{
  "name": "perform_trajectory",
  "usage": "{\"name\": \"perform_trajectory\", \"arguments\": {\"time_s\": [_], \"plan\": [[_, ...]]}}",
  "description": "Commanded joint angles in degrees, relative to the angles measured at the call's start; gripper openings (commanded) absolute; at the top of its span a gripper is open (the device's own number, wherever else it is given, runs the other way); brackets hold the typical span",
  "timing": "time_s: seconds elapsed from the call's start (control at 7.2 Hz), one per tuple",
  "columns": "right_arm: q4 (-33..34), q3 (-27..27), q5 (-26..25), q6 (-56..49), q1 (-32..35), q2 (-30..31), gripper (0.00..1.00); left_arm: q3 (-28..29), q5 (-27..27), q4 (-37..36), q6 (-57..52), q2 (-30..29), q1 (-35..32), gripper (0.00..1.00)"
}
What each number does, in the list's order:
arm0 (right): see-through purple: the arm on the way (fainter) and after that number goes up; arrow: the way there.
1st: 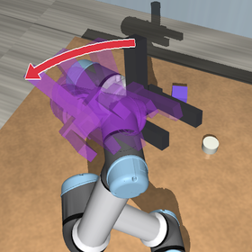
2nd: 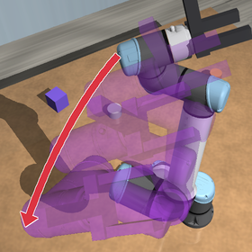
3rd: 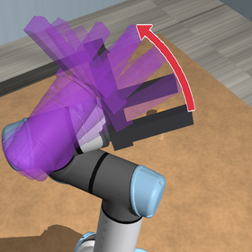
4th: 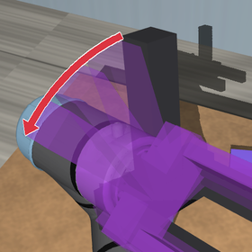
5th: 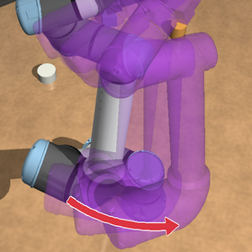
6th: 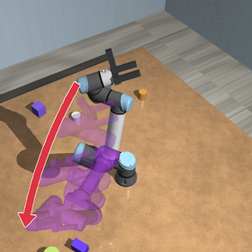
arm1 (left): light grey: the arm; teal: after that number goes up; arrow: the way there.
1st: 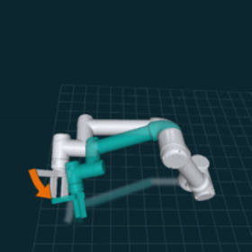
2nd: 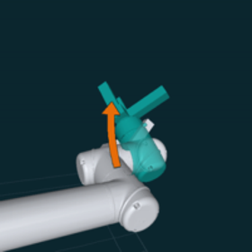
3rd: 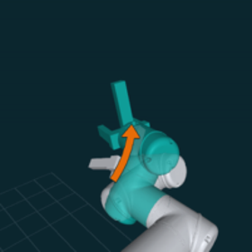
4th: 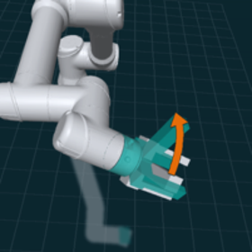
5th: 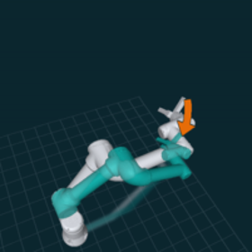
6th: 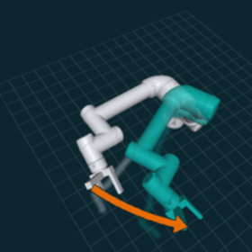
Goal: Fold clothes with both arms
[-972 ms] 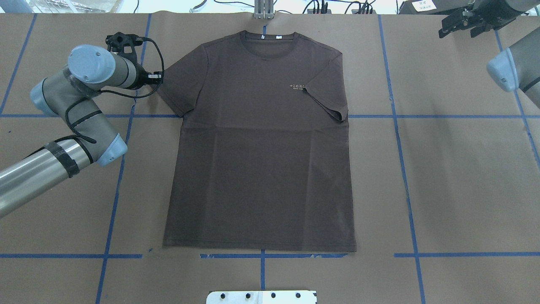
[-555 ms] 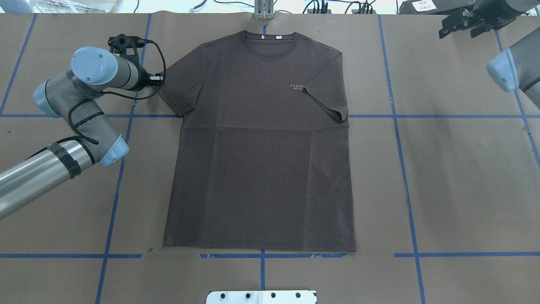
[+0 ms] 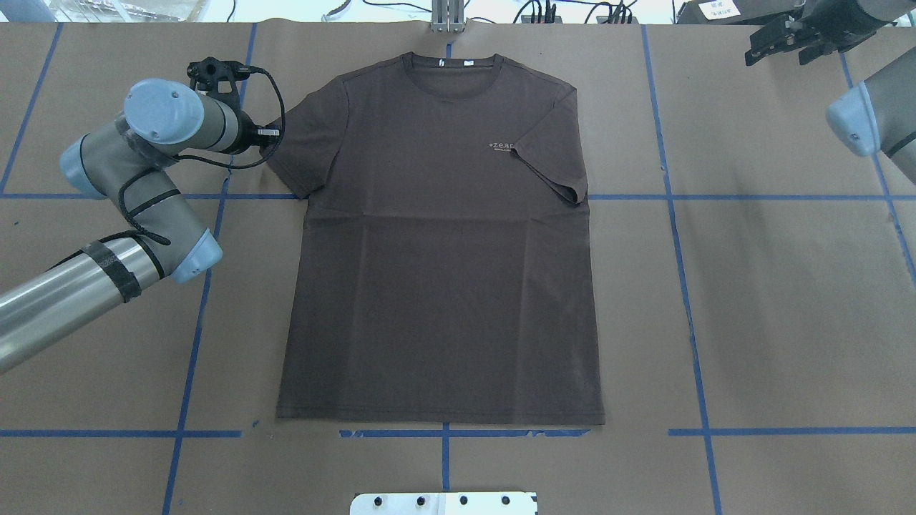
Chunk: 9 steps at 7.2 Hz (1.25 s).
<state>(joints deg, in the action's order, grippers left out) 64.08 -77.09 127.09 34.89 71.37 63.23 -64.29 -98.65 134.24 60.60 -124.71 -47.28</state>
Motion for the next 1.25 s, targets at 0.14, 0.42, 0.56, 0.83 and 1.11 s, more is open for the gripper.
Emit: {"name": "perform_trajectory", "arguments": {"time_s": [0.14, 0.42, 0.56, 0.83, 1.11], "plan": [[-0.09, -0.08, -0.09, 0.18, -0.09, 0.05, 1.00, -3.29, -0.05, -12.25, 0.74, -6.38, -0.01, 0.00], [-0.09, -0.08, -0.17, 0.26, -0.09, 0.05, 1.00, -2.43, 0.03, -21.86, 4.67, -12.98, 1.65, 0.00], [-0.09, -0.08, -0.18, 0.26, -0.17, 0.05, 1.00, -1.55, 0.12, -25.57, 5.57, -15.88, 2.62, 0.00], [-0.09, 0.01, -0.26, 0.35, -0.35, 0.05, 1.00, 3.18, 1.17, -26.13, 7.25, -19.15, 3.86, 0.00], [-0.09, -0.08, -0.79, 0.70, -0.96, -0.04, 1.00, 3.21, 1.27, -25.52, 5.42, -18.56, 3.95, 0.71]]}}
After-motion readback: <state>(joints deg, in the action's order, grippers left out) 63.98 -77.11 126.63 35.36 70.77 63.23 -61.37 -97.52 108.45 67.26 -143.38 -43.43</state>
